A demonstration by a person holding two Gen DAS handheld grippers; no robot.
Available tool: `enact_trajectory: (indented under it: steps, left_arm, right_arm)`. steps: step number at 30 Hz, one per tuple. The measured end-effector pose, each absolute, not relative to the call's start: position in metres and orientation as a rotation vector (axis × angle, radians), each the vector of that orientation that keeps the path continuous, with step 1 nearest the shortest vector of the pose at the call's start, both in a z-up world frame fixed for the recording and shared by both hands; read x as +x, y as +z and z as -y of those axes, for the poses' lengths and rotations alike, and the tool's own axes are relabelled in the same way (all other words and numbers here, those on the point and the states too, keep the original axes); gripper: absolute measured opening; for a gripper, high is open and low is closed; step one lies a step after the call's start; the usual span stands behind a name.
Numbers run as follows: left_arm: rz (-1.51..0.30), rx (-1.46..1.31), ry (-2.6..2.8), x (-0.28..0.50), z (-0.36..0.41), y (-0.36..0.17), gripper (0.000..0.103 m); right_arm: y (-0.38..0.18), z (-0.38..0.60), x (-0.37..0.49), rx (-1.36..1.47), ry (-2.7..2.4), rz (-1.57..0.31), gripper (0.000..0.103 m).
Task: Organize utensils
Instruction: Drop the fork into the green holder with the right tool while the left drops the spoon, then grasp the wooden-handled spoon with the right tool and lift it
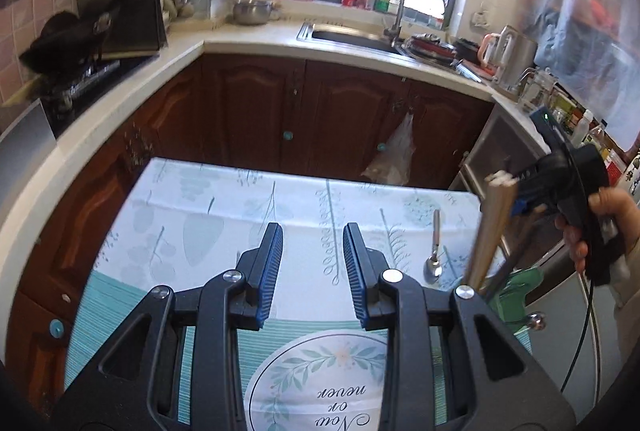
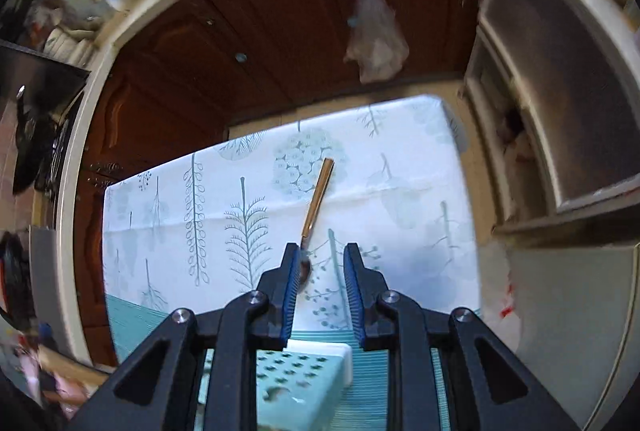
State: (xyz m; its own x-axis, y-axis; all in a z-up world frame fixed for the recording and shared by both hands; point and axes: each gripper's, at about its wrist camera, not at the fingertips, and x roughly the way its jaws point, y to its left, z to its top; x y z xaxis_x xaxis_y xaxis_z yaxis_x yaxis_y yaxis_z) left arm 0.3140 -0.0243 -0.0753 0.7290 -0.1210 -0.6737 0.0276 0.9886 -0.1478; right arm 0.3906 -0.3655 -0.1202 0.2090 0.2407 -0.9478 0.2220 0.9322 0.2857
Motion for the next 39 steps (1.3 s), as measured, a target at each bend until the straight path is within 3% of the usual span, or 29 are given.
enact_trajectory:
  steps: [16,29,33,39]
  left_arm:
    - [-0.925,-0.206,-0.108,0.33,0.01,-0.198,0.028]
    - [-0.961,-0.254,-0.186,0.321,0.01,-0.217,0.028]
    - [-0.976,-0.269,-0.186,0.32,0.007,-0.221,0.028]
    - [-0.98,-0.285,-0.176,0.318,0.002,-0.221,0.028]
  right_arm:
    - [-0.201,0.32,0.451,0.284,-0.026,-1.661,0.022]
    - [-0.227,0.305,0.46,0.206,-0.085,-1.779,0.022]
    - [-0.226,0.306,0.46,0.199,-0.093,-1.772,0.009]
    - [-0.218,0.299,0.46,0.152,-0.052,-1.732,0.006]
